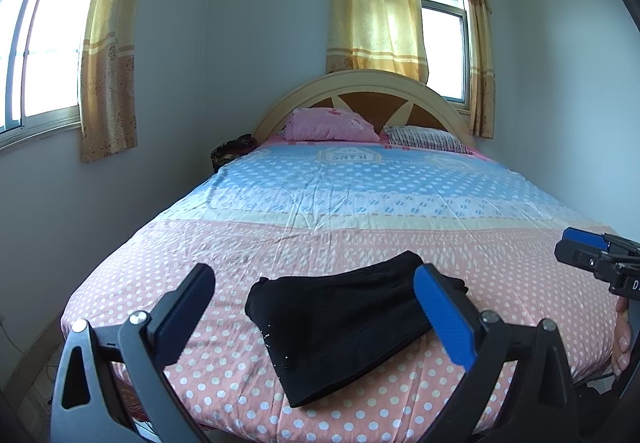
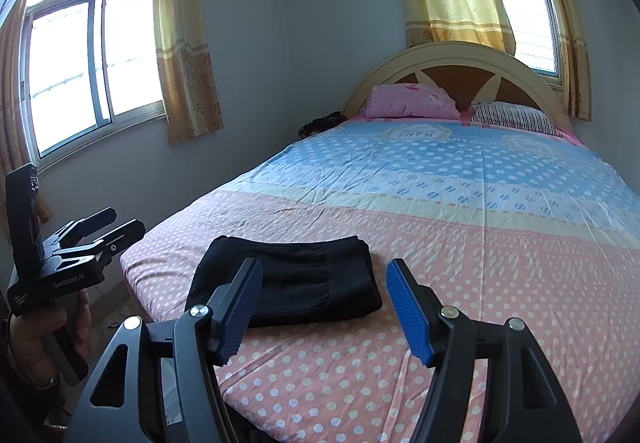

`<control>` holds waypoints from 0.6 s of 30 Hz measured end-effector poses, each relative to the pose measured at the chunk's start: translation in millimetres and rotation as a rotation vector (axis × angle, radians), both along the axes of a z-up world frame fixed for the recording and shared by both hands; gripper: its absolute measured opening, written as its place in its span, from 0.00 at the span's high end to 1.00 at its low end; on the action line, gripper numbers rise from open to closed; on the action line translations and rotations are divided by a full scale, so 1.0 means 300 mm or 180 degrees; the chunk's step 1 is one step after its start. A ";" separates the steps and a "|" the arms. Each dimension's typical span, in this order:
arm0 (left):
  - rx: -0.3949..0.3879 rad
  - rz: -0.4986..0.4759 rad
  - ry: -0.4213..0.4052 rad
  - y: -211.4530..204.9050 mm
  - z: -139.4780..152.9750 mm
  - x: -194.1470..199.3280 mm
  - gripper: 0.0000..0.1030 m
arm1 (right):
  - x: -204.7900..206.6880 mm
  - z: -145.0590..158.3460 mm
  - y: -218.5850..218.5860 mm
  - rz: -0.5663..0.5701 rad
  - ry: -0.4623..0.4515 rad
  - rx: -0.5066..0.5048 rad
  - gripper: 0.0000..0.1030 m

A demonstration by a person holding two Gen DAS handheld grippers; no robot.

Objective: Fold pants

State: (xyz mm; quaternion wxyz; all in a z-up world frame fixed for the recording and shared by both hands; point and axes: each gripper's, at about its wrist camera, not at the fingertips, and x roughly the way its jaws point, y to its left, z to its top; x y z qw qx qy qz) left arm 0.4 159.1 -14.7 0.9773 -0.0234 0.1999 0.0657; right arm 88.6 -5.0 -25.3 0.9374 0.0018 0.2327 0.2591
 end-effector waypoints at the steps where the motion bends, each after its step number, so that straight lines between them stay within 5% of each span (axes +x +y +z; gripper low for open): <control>1: -0.0002 -0.0003 0.0003 0.001 0.001 0.000 0.01 | 0.000 0.000 0.001 -0.0001 0.0004 -0.0001 0.36; 18: 0.0022 0.0033 0.0056 -0.002 -0.002 0.000 0.00 | -0.002 -0.006 0.002 0.0006 0.0011 0.0003 0.36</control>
